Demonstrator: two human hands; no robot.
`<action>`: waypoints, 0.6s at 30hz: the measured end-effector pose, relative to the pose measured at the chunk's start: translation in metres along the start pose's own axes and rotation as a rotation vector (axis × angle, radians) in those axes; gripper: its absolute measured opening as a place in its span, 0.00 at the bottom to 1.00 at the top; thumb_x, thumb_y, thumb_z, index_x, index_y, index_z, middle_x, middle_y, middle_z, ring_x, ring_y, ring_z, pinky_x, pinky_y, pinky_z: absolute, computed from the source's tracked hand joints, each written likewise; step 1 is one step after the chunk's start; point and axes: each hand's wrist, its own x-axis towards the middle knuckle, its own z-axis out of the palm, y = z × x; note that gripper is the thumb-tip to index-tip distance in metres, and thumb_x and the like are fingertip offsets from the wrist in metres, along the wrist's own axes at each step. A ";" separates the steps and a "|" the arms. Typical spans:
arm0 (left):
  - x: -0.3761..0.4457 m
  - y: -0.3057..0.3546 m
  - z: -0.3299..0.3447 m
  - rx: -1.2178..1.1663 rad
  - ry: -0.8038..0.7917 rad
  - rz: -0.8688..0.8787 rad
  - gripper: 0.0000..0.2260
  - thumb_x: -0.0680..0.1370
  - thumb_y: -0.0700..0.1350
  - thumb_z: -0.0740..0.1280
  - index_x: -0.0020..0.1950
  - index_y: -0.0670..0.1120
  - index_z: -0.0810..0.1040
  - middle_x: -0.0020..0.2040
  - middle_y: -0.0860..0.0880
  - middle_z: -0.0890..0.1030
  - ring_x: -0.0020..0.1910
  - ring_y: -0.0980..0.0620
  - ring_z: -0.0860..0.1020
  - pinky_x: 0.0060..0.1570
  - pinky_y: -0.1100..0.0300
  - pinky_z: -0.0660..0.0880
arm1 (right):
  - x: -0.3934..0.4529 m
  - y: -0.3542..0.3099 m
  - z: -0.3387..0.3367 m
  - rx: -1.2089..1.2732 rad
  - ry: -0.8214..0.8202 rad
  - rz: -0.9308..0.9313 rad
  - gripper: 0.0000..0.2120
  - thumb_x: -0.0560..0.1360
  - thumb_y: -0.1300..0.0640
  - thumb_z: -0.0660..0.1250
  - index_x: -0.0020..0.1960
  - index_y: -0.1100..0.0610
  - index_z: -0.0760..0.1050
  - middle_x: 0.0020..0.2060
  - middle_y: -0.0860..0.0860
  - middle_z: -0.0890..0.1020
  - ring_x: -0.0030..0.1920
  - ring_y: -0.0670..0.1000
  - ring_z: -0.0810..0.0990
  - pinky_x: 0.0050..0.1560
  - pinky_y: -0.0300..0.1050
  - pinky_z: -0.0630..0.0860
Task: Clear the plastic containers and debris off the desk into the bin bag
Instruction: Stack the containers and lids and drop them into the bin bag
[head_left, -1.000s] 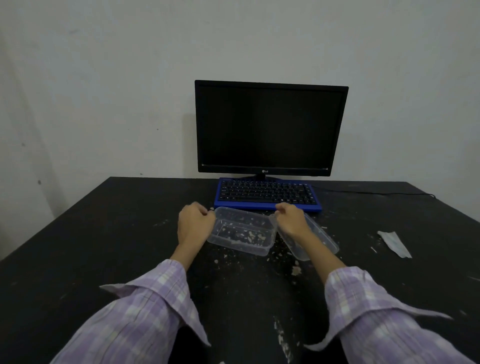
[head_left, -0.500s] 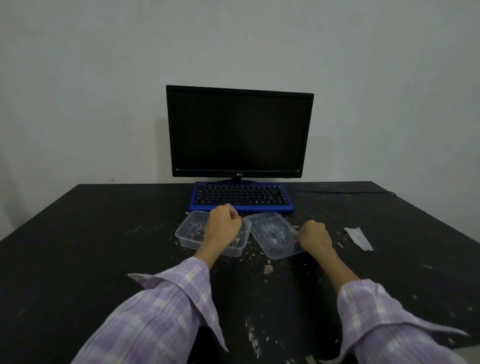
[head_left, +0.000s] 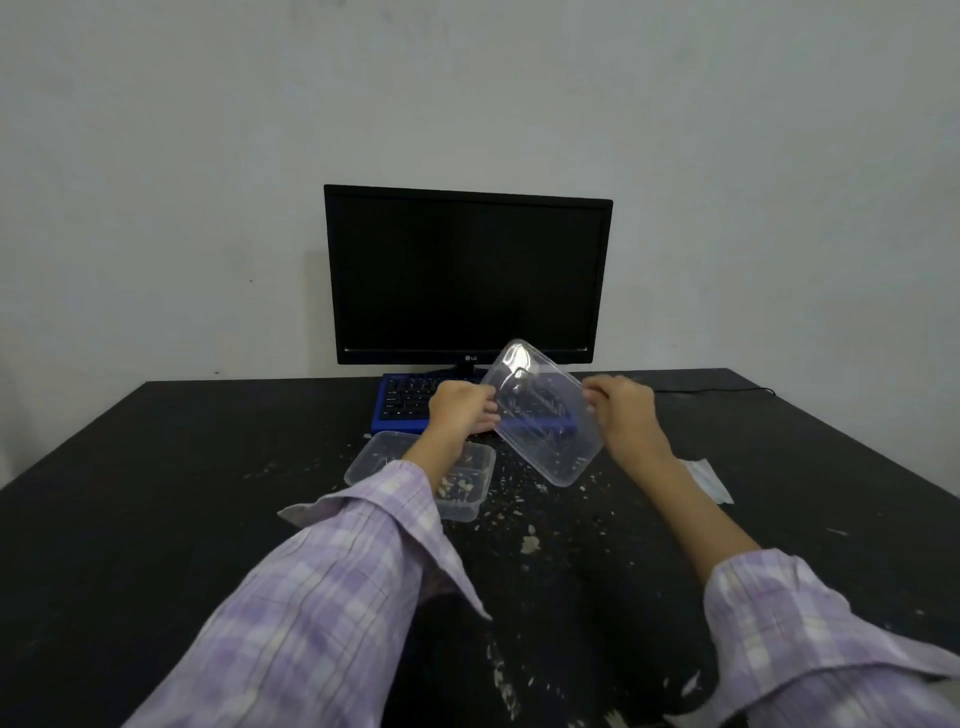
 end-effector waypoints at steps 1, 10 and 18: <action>-0.001 0.005 -0.001 -0.089 -0.040 -0.053 0.15 0.79 0.44 0.64 0.59 0.33 0.75 0.53 0.36 0.81 0.45 0.44 0.81 0.47 0.56 0.80 | -0.002 -0.004 -0.002 -0.034 0.046 -0.107 0.12 0.78 0.63 0.62 0.59 0.64 0.78 0.54 0.59 0.80 0.52 0.55 0.79 0.50 0.36 0.69; -0.005 0.018 -0.039 -0.542 -0.052 -0.157 0.14 0.77 0.36 0.65 0.61 0.33 0.70 0.46 0.35 0.78 0.47 0.40 0.80 0.49 0.52 0.77 | -0.013 -0.010 0.010 -0.198 0.087 -0.612 0.14 0.70 0.64 0.73 0.55 0.60 0.80 0.46 0.55 0.83 0.45 0.51 0.81 0.46 0.44 0.82; -0.012 0.007 -0.077 -0.426 -0.021 -0.147 0.11 0.76 0.29 0.62 0.59 0.31 0.72 0.45 0.36 0.80 0.47 0.42 0.81 0.49 0.54 0.77 | -0.017 -0.023 0.039 0.225 0.000 -0.043 0.18 0.78 0.49 0.62 0.65 0.55 0.74 0.65 0.53 0.75 0.63 0.51 0.74 0.62 0.44 0.68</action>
